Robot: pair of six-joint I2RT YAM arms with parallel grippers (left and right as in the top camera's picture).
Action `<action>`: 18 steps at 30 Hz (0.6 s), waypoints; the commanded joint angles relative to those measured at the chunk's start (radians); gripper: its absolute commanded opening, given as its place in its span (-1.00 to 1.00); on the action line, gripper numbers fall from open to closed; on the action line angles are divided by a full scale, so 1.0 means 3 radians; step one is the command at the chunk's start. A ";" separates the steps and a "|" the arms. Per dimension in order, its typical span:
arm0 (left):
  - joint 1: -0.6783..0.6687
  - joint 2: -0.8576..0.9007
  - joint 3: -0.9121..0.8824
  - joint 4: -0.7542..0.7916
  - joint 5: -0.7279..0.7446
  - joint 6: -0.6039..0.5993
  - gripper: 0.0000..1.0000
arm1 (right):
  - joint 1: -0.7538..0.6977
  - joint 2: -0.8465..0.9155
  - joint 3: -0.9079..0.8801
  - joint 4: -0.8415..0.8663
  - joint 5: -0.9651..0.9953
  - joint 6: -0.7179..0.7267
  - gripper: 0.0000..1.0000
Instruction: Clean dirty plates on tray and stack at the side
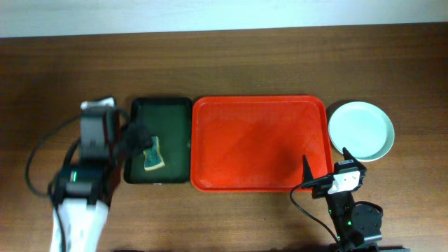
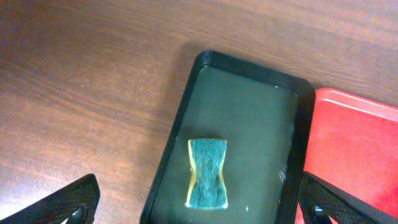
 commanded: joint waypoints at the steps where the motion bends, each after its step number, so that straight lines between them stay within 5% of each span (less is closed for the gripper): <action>1: -0.0017 -0.0682 -0.0472 0.0001 -0.0047 0.0017 0.98 | 0.0031 -0.0028 -0.0018 -0.0024 0.0048 0.0028 0.97; 12: -0.0015 -0.2195 -0.1704 0.0029 -0.0083 0.0017 0.98 | 0.0031 -0.0028 -0.0018 -0.0024 0.0048 0.0028 0.97; 18: -0.0010 -0.3016 -0.2167 0.0988 -0.0066 0.0017 0.98 | 0.0031 -0.0028 -0.0018 -0.0024 0.0048 0.0028 0.97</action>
